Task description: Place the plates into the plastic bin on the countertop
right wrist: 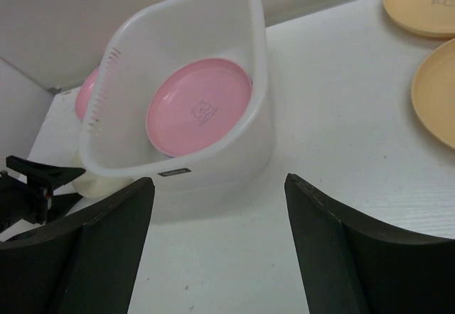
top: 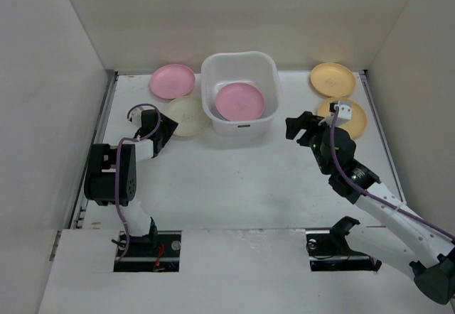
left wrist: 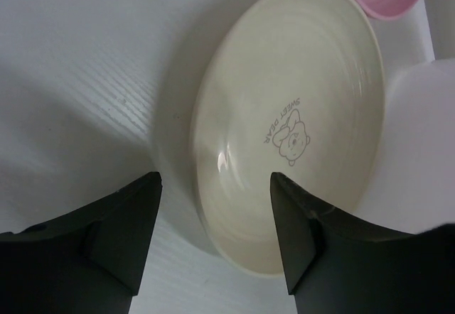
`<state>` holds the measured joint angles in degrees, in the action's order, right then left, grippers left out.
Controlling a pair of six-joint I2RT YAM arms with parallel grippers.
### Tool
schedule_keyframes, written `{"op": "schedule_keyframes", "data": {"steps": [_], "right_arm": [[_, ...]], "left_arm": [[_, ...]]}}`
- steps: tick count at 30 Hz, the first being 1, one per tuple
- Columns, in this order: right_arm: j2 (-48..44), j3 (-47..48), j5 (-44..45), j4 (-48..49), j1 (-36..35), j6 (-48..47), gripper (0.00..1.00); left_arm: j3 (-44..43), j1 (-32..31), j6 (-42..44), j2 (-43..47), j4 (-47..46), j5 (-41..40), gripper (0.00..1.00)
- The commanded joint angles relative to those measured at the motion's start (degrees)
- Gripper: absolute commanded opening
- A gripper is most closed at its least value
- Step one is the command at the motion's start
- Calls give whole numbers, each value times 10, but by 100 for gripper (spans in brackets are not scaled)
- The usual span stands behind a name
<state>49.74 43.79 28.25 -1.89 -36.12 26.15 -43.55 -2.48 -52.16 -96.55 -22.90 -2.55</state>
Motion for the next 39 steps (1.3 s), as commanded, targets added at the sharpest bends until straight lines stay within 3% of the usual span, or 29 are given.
{"op": "schedule_keyframes", "data": {"steps": [1,12,16,19,24,29,32,39], "right_arm": [[-30,-25,14,3,-5,20,80],[-95,-72,8,-7,21,31,80],[-101,-80,2,-7,31,33,80],[-101,-85,1,-7,39,42,80],[-100,-94,-5,-8,58,62,80],[-102,-103,2,-29,75,88,80],[-108,-112,1,-36,91,100,80],[-154,-119,23,-93,116,115,80]], "left_arm": [[-15,6,-18,-16,-7,6,57],[-26,33,-12,-33,18,-4,11],[1,45,0,17,20,-8,4],[27,48,3,71,27,-14,3],[60,70,15,236,79,-33,3],[-14,67,69,353,163,-36,4],[-88,18,93,337,183,-38,5],[-249,-114,138,183,172,-61,6]]}}
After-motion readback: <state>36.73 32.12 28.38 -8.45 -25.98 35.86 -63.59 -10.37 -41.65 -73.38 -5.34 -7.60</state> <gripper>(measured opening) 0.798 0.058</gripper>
